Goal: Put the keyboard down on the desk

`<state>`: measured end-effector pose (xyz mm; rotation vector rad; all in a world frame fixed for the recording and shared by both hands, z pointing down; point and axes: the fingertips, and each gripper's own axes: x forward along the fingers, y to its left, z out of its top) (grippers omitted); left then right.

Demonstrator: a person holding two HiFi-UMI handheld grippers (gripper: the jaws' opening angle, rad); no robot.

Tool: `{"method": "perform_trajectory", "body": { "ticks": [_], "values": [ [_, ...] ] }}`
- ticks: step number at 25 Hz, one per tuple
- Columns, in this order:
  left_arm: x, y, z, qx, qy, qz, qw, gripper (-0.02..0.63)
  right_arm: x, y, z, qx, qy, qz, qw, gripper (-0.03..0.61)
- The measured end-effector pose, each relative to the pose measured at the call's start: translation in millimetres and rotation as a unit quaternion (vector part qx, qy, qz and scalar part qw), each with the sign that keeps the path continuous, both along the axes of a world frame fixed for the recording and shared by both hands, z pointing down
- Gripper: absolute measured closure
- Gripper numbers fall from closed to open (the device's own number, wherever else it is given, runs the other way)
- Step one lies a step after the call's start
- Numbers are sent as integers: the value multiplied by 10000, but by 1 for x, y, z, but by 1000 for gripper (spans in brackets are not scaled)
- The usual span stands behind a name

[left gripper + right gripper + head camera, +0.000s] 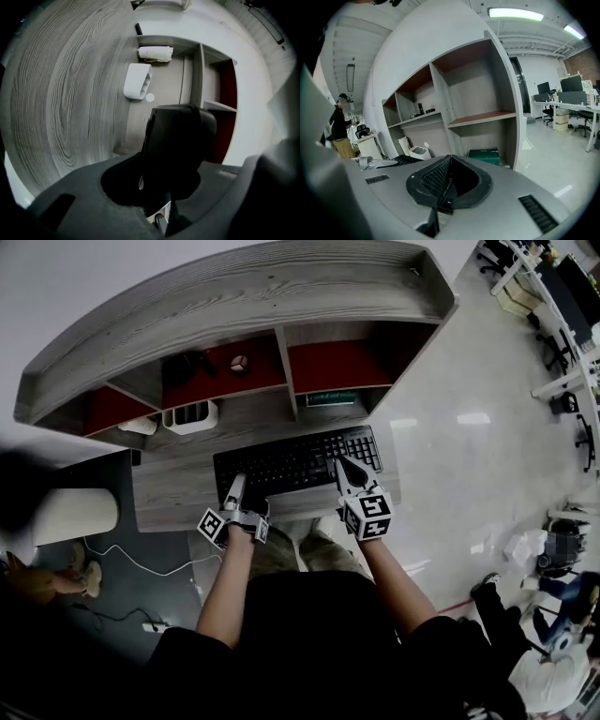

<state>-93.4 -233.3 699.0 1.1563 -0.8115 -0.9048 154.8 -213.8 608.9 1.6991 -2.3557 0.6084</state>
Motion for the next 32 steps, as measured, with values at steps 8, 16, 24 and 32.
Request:
{"method": "perform_trajectory", "body": {
  "ticks": [8,16,24,32],
  "values": [
    [-1,-22,49,-268,-292,84,9992,515,7,-25,31,-109,123,223,9996,565],
    [12,-38,68,-370,-385,346,9980,515,-11,-38,84,-510,354,-61,9981,565],
    [8,-43,89,-453,-691,477,9954,515,-23,-37,115,-888,331,-247,9952,565],
    [3,-40,115,-968,-1354,378,9853,515,-2,-37,139,-1263,33,272,9916,565]
  ]
}}
